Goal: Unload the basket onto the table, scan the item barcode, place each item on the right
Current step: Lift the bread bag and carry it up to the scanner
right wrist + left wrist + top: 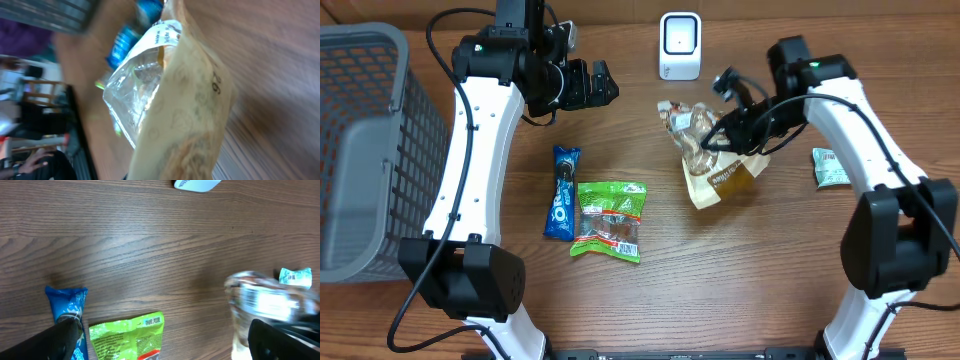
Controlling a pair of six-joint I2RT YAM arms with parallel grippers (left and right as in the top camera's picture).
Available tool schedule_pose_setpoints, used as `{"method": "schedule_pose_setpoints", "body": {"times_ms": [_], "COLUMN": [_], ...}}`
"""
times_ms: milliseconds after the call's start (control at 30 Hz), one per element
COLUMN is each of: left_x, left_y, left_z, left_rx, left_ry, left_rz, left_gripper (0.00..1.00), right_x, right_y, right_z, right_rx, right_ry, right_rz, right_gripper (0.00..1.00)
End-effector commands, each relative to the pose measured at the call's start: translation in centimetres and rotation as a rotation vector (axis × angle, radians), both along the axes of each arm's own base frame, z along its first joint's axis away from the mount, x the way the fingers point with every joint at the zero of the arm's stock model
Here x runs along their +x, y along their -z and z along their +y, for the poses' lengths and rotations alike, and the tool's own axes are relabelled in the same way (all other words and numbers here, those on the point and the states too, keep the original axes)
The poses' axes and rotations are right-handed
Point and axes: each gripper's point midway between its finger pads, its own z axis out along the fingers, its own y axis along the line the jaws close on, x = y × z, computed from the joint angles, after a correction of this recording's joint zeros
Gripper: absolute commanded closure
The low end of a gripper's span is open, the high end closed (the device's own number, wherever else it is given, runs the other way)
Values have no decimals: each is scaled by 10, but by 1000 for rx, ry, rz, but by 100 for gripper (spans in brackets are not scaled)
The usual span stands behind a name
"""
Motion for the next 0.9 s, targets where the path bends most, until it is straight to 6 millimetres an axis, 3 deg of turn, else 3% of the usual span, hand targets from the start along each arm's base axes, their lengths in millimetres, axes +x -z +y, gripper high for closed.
{"method": "schedule_pose_setpoints", "body": {"times_ms": [0, 167, 400, 533, 733, 867], "left_x": [3, 3, 3, 3, 3, 3], "left_y": [-6, -6, -6, -6, -6, -6], "left_z": [-2, -2, -2, -2, -2, -2], "left_rx": [5, 5, 5, 5, 5, 5], "left_ry": [10, 10, 10, 10, 10, 10], "left_rz": [-22, -22, -22, -22, -22, -22], "left_gripper": [0, 0, 0, 0, 0, 0], "right_x": [-3, -1, -7, -23, -38, -41], "right_y": [-57, -70, -142, -165, -185, -188], "right_z": [14, 14, 10, 11, 8, 8], "right_rx": [225, 230, 250, 279, 284, 287], "right_ry": [-91, -103, -112, -126, -130, -131], "right_rz": [-161, -213, -404, -439, -484, -485], "right_gripper": [96, 96, 96, 96, 96, 96]}}
